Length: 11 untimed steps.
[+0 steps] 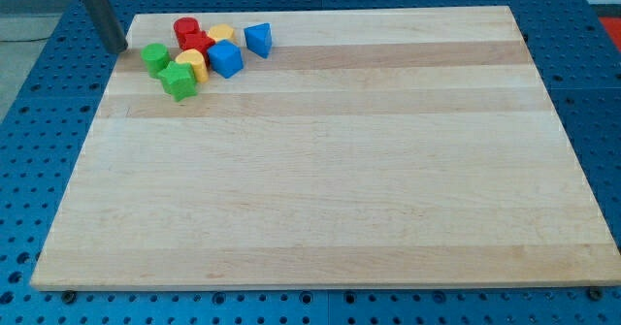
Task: Separate the yellow heart from green star
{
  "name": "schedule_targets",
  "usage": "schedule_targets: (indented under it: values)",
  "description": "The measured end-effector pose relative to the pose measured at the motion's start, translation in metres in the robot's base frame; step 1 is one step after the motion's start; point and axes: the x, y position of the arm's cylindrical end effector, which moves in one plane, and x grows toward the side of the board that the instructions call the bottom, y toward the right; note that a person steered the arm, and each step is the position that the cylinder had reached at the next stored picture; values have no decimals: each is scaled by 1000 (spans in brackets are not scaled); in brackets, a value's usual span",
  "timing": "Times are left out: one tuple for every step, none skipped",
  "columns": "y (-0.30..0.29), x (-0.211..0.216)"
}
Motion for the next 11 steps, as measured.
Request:
schedule_targets:
  values:
    - [17, 46]
    - [33, 51]
    - [66, 51]
    - [93, 51]
    - [116, 51]
    - [131, 51]
    - [133, 47]
    - [97, 47]
    - [87, 47]
    - [99, 47]
    - [117, 44]
